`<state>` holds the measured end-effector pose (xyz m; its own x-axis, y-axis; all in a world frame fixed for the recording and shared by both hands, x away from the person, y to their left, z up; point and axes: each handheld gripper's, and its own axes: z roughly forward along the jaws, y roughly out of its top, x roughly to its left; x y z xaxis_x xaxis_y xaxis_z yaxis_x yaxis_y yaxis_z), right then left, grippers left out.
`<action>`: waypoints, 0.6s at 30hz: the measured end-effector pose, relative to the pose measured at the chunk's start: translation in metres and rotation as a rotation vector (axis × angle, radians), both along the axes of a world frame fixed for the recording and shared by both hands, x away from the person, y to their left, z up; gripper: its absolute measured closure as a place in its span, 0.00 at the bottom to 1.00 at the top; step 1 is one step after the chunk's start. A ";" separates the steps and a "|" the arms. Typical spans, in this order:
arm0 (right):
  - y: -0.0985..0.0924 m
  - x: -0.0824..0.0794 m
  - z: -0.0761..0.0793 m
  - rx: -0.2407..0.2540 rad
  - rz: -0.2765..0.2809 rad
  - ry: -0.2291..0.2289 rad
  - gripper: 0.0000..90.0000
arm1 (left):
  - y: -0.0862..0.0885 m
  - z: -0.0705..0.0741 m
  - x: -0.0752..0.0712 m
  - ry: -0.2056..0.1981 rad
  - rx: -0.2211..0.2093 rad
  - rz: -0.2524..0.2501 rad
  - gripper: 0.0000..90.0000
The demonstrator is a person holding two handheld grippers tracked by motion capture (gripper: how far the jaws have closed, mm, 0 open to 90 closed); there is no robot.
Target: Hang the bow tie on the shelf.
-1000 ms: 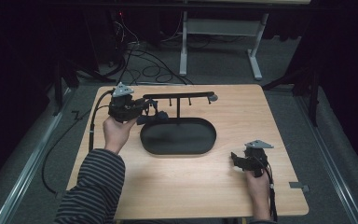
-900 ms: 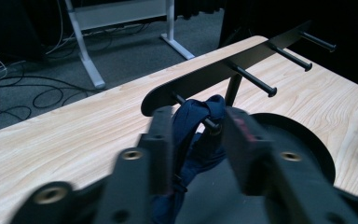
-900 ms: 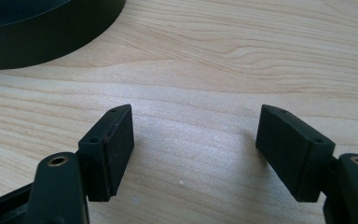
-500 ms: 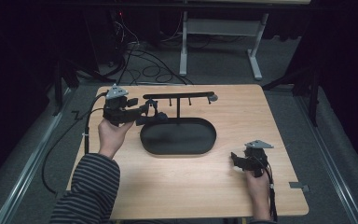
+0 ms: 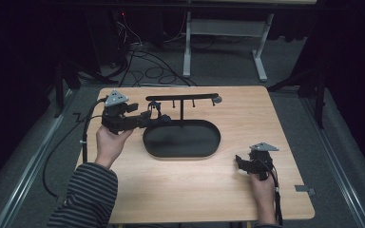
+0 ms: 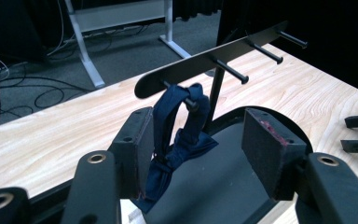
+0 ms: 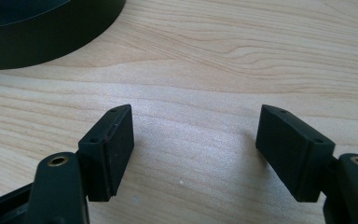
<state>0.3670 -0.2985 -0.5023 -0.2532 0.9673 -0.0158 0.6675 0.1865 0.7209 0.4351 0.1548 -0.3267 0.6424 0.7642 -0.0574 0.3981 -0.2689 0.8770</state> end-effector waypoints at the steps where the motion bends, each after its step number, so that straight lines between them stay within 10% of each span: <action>1: 0.000 0.000 0.000 0.000 0.000 0.000 0.32 | 0.001 -0.001 -0.001 0.002 0.001 0.003 0.49; 18: 0.000 0.000 0.000 -0.002 0.001 -0.001 0.32 | 0.015 -0.004 -0.014 -0.003 -0.020 0.024 0.49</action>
<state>0.3670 -0.2986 -0.5023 -0.2541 0.9670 -0.0174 0.6669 0.1882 0.7210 0.4207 0.1695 -0.3303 0.6242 0.7780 -0.0711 0.4017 -0.2416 0.8833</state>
